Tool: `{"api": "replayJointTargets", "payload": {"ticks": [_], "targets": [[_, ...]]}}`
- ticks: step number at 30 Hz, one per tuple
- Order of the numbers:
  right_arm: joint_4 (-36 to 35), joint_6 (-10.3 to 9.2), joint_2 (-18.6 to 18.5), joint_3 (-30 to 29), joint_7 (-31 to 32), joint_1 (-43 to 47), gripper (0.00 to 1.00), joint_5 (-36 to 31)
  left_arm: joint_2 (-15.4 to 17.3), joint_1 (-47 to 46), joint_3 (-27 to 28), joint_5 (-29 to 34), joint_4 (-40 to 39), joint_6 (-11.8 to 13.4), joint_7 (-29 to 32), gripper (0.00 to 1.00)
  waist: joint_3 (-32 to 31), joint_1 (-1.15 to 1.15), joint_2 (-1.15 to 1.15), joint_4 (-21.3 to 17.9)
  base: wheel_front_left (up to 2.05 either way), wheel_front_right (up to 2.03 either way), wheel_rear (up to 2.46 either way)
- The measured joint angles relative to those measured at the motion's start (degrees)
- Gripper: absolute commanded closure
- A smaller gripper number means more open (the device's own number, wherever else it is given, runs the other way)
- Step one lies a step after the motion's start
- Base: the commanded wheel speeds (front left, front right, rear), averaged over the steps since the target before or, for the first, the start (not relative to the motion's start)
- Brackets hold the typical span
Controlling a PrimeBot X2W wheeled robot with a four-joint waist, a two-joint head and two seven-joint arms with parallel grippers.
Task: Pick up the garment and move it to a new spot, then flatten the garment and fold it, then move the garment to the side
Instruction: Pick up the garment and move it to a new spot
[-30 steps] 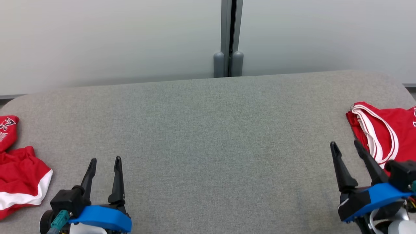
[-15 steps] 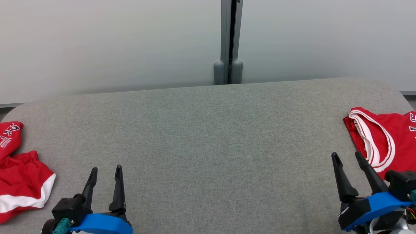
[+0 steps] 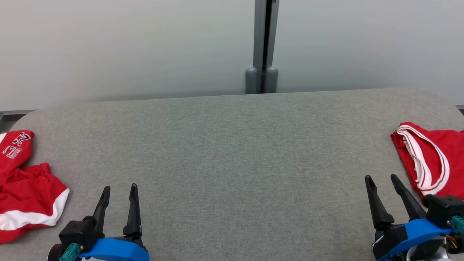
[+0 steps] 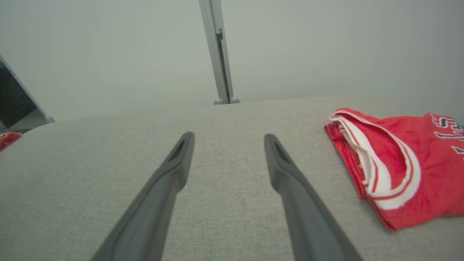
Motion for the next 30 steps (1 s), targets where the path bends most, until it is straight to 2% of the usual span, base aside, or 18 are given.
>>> {"api": "replayJointTargets", "payload": {"ticks": [9, 30], "targets": [[1.32, 0.00, -0.37, 1.20, -1.16, -0.01, 0.00, 0.41, -0.48, -0.64, 0.21, 0.71, -0.01, -0.47, 0.00, 0.00, 0.20, 0.00, 0.00, 4.82, 0.00, 0.00, 0.00], [4.48, 0.00, -0.36, 3.33, -3.04, -0.96, 0.00, -0.18, -0.60, -0.69, 0.94, 1.54, -0.09, -0.81, -0.01, 0.00, 1.31, 0.00, 0.00, 24.50, 0.00, 0.00, 0.00]]}}
